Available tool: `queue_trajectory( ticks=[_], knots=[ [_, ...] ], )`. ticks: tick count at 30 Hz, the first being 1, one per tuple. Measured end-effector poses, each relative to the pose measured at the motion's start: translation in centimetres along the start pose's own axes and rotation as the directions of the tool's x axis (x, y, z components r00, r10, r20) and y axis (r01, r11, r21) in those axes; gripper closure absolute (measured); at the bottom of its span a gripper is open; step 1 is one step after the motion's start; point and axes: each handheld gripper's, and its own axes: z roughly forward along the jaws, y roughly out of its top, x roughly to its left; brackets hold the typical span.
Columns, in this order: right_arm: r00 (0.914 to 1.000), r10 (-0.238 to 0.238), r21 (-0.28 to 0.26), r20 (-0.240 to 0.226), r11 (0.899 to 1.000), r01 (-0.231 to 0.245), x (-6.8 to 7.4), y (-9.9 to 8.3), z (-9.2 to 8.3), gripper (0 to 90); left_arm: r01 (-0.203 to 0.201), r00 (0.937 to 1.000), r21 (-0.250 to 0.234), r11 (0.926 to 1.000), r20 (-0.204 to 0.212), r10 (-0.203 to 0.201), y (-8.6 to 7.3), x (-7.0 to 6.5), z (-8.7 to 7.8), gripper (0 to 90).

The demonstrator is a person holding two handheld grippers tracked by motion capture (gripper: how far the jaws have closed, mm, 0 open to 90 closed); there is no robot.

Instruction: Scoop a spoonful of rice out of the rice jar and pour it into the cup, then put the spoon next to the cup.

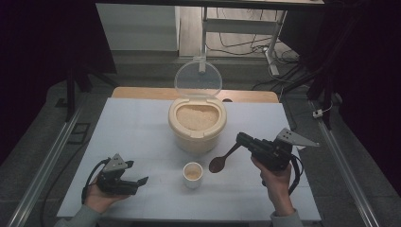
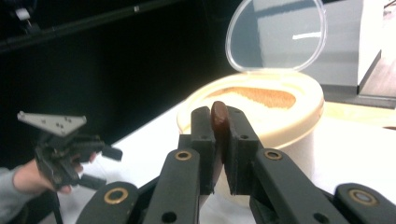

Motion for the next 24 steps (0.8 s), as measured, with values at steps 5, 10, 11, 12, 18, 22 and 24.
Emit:
queue_trajectory(
  ticks=[5,10,11,12,18,22,24],
  knots=[
    [0.9995,-0.032,0.062,-0.006,0.998,0.032,0.3,0.0,0.5,83.4,-0.004,1.0,0.003,1.0,0.003,0.004,0.0,-0.1,0.0,16.8],
    [0.9978,-0.057,0.114,-0.034,0.992,0.061,0.7,0.0,0.9,83.4,-0.006,1.0,0.003,1.0,0.004,0.006,0.0,-0.2,0.0,16.8],
    [0.9974,-0.06,0.124,-0.038,0.99,0.065,0.8,0.0,1.0,83.4,-0.007,1.0,0.003,1.0,0.004,0.007,0.1,-0.2,0.0,16.8],
    [0.9972,-0.063,0.134,-0.041,0.989,0.068,0.8,0.0,1.1,83.4,-0.008,1.0,0.005,1.0,0.004,0.008,0.1,-0.2,0.0,16.8],
    [0.9959,-0.051,0.201,-0.074,0.977,0.065,0.8,-0.4,2.0,83.3,-0.012,0.9999,0.007,0.9999,0.006,0.012,0.1,-0.2,0.0,16.8],
    [0.995,-0.056,0.246,-0.083,0.966,0.074,1.0,-0.7,2.7,83.3,-0.015,0.9998,0.01,0.9998,0.008,0.015,0.1,-0.2,0.1,16.9],
    [0.9945,-0.059,0.267,-0.087,0.96,0.08,1.0,-0.9,3.1,83.3,-0.017,0.9998,0.012,0.9998,0.009,0.017,0.1,-0.3,0.1,16.9]
  ],
)
